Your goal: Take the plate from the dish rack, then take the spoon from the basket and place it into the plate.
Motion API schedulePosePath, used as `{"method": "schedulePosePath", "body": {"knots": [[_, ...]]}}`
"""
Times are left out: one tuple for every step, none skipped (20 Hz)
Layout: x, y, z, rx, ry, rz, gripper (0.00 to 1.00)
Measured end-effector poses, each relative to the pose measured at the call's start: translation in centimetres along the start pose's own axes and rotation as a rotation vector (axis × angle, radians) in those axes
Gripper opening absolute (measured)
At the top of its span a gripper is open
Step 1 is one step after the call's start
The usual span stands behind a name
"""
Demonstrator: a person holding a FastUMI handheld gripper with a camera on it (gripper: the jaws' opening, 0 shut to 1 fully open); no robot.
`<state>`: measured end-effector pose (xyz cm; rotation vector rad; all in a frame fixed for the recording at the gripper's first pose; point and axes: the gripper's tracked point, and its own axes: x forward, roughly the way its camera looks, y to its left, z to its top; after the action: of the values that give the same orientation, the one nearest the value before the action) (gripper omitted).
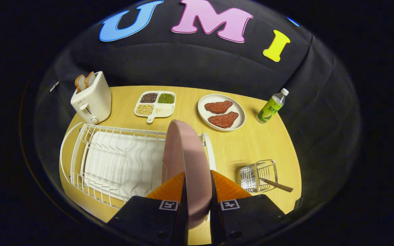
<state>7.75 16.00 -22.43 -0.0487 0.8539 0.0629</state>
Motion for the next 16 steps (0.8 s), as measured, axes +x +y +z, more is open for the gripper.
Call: {"method": "schedulePosePath", "body": {"knots": [[-0.4,-0.3,0.5,-0.025,-0.010,-0.016,0.29],[-0.7,-0.8,1.1,-0.059,-0.023,-0.032,0.29],[-1.2,-1.0,1.6,-0.085,-0.037,-0.045,0.29],[-1.6,-1.5,2.2,-0.113,-0.054,-0.060,0.29],[-1.9,-1.9,2.6,-0.130,-0.072,-0.068,0.29],[-2.1,-2.2,2.9,-0.135,-0.085,-0.071,0.28],[-2.7,-2.3,3.0,-0.127,-0.094,-0.062,0.28],[-3.1,-2.3,3.2,-0.107,-0.101,-0.042,0.28],[-3.7,-2.4,3.3,-0.084,-0.106,-0.020,0.28],[-4.3,-2.5,3.5,-0.064,-0.115,-0.001,0.28],[-4.9,-2.8,3.7,-0.046,-0.127,0.017,0.28],[-5.6,-3.0,3.8,-0.026,-0.138,0.036,0.28],[-6.4,-3.1,3.8,-0.006,-0.147,0.061,0.28],[-7.3,-3.2,3.8,0.016,-0.156,0.090,0.28],[-8.2,-3.2,3.6,0.037,-0.161,0.125,0.28],[-9.0,-3.1,3.3,0.057,-0.163,0.164,0.28]]}}
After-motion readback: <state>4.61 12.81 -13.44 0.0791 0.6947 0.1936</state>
